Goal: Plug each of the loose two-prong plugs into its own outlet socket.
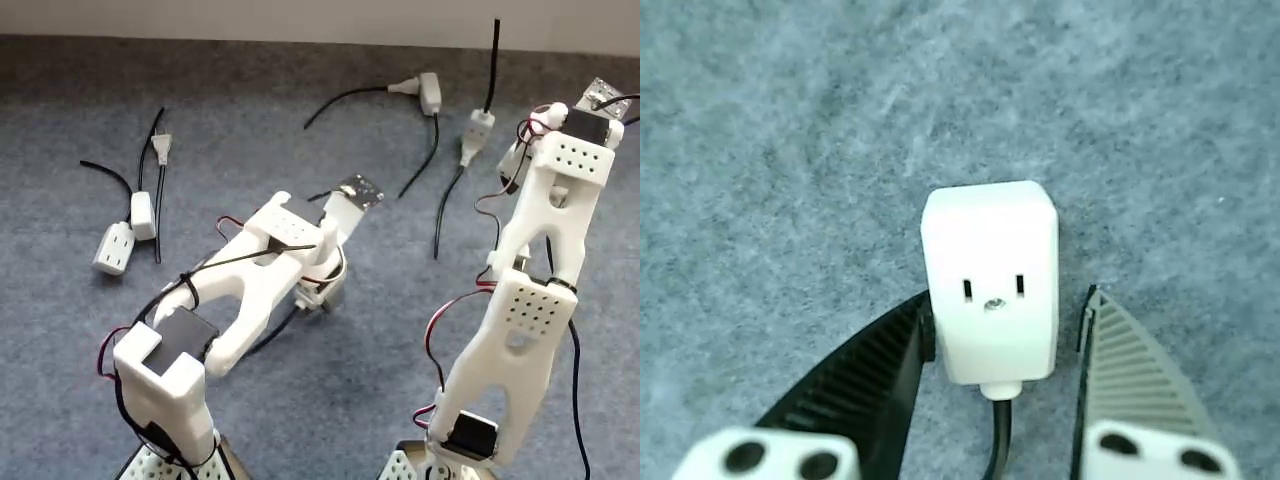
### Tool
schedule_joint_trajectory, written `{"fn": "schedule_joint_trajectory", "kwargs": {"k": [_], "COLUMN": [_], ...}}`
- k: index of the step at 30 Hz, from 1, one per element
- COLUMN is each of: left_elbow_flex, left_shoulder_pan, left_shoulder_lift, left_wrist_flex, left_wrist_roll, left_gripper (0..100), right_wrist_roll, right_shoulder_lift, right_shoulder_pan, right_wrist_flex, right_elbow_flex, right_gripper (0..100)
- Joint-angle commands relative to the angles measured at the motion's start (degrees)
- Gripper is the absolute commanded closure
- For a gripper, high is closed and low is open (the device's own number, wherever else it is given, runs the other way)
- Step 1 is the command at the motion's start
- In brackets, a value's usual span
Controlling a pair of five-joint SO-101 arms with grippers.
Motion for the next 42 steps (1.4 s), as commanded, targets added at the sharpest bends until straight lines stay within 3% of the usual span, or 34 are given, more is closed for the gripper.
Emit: {"fn": "schedule_joint_trajectory", "kwargs": {"k": [1,5,10,17,21,24,32,37,42], "left_elbow_flex": [-0.92,-2.15,-5.23,-9.19,-6.20,-4.44,-4.35,-3.74,-5.23], "left_shoulder_pan": [3.82,6.81,5.76,-5.41,-13.85,-15.78,-19.38,-13.41,-6.11], "left_shoulder_lift": [-0.92,-1.01,-1.01,-0.40,-0.22,-0.57,-0.92,-0.75,-1.19], "left_wrist_flex": [2.46,4.31,6.07,5.80,-3.43,-7.21,-7.12,-6.15,1.49], "left_wrist_roll": [0.00,0.53,4.75,4.40,2.55,2.29,1.05,1.23,3.43], "left_gripper": [77,77,77,77,77,77,77,77,77], "right_wrist_roll": [-0.44,-0.53,-0.53,-0.44,-0.53,-0.53,-0.62,-0.62,-0.62], "right_shoulder_lift": [-1.10,-1.10,-1.10,-1.10,-1.01,-1.01,-1.01,-1.01,-1.01], "right_shoulder_pan": [-0.22,-0.22,-0.22,-0.22,-0.22,-0.40,-0.48,-0.57,-0.48], "right_wrist_flex": [2.15,2.15,2.15,2.15,2.15,2.15,2.15,2.15,2.15], "right_elbow_flex": [-0.13,-0.13,-0.13,-0.13,-0.13,-0.13,-0.13,-0.13,-0.13], "right_gripper": [67.6,67.6,67.6,67.6,67.6,67.6,67.6,67.6,67.6]}}
